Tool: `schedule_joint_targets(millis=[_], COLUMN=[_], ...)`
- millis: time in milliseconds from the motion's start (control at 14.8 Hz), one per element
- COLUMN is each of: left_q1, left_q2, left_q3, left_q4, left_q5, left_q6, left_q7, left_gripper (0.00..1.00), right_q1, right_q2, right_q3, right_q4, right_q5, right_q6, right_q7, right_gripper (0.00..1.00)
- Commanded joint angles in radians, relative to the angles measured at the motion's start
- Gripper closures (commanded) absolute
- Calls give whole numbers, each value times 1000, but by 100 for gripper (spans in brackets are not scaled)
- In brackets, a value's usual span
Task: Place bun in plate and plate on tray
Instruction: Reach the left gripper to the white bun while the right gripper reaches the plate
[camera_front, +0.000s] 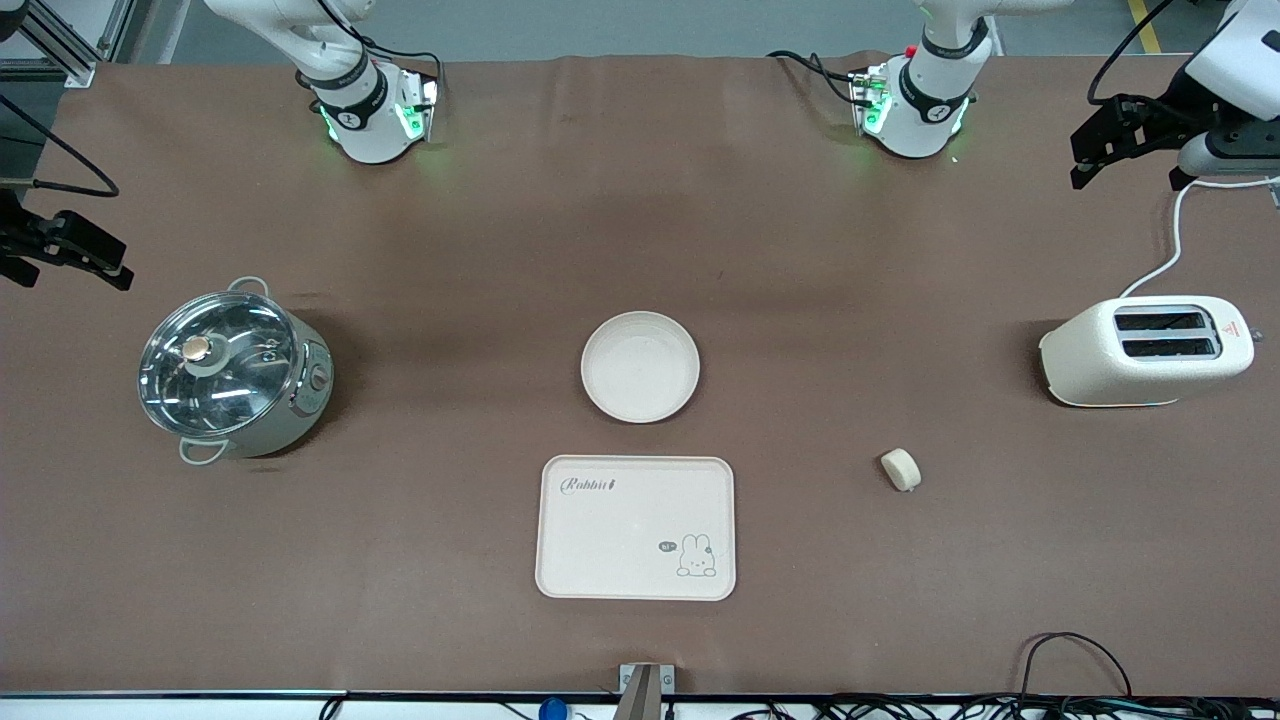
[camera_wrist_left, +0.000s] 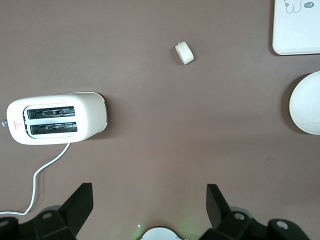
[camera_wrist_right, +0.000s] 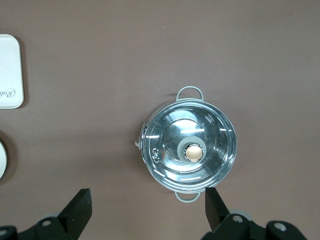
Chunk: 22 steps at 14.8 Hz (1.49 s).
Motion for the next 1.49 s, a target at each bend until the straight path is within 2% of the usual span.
schedule_joint_targets(millis=[0,203,473,608,676,878,1149,1351,1419], left_q1=[3,10,7,5,5,-6,-6,-20,-23], left_q2=[15,52,187,248,276,349,484,610,648], left_q3=[2,2,3,2,2,-9,-12,-12,-14], left_q4=[30,32,12,-23,-49,-146,-266,-272,-272], left_q5=[-7,-5,-2,-1,-2,-2,-10,-12,-12], left_q6=[-20,-13,91,175,232,410,732,909,965], left_q7=[12,5,-49,-135,-175,-368,-501,-615,-647], left_gripper=[0,0,0,0,0,0,0,0,0], right_q1=[-1,-1,-2,-1,-4,16,201,278,304], right_q2=[-9,-9,-5,12,18,70,119,182,216], right_q3=[2,2,0,2,0,3,5,7,7], right_q4=[-10,29,46,43,37,35,-35,-123,-134], right_q5=[-8,-3,0,73,139,248,257,265,297], right_q6=[9,23,23,16,13,19,124,278,311], right_q7=[-2,11,10,7,2,-15,169,186,186], right_gripper=[0,0,0,0,0,0,0,0,0])
